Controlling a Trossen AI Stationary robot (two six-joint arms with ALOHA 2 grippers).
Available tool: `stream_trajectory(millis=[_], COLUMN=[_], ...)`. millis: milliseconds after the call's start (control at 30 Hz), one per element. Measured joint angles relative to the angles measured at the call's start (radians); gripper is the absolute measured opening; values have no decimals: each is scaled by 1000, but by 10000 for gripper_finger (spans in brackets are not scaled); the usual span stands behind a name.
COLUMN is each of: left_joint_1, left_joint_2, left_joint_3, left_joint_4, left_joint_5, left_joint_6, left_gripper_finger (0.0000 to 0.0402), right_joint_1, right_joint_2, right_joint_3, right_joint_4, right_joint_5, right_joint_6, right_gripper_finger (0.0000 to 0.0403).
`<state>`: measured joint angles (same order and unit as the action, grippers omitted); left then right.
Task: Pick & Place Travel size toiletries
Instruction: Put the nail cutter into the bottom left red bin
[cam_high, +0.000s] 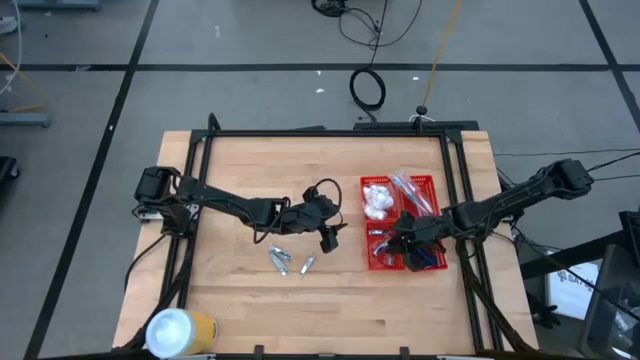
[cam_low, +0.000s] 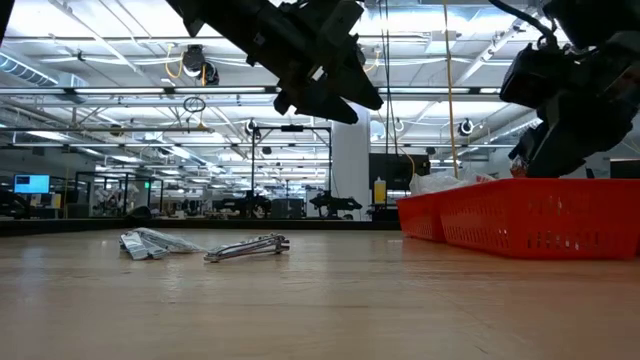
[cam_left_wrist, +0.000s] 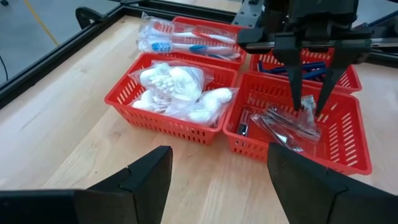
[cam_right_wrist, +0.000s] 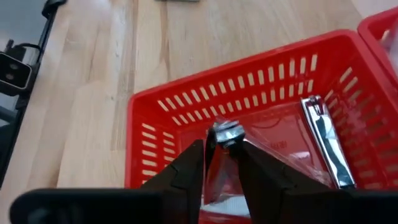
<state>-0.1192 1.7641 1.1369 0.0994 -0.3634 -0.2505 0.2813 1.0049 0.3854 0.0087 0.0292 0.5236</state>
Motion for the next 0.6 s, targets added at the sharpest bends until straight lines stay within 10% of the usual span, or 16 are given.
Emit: stream_trajectory(millis=[367,600], left_joint_1=[0,-46], left_joint_2=[0,0], left_joint_3=[0,0], left_joint_4=[-11,-124], left_joint_5=[8,252], left_joint_6=[-28,-138], left_gripper_finger=[257,257], right_joint_1=[0,0], right_joint_2=[7,7], right_joint_3=[0,0], right_joint_4=[150,309], right_joint_5=[97,102], right_joint_6=[-71,-247], right_gripper_finger=[148,166])
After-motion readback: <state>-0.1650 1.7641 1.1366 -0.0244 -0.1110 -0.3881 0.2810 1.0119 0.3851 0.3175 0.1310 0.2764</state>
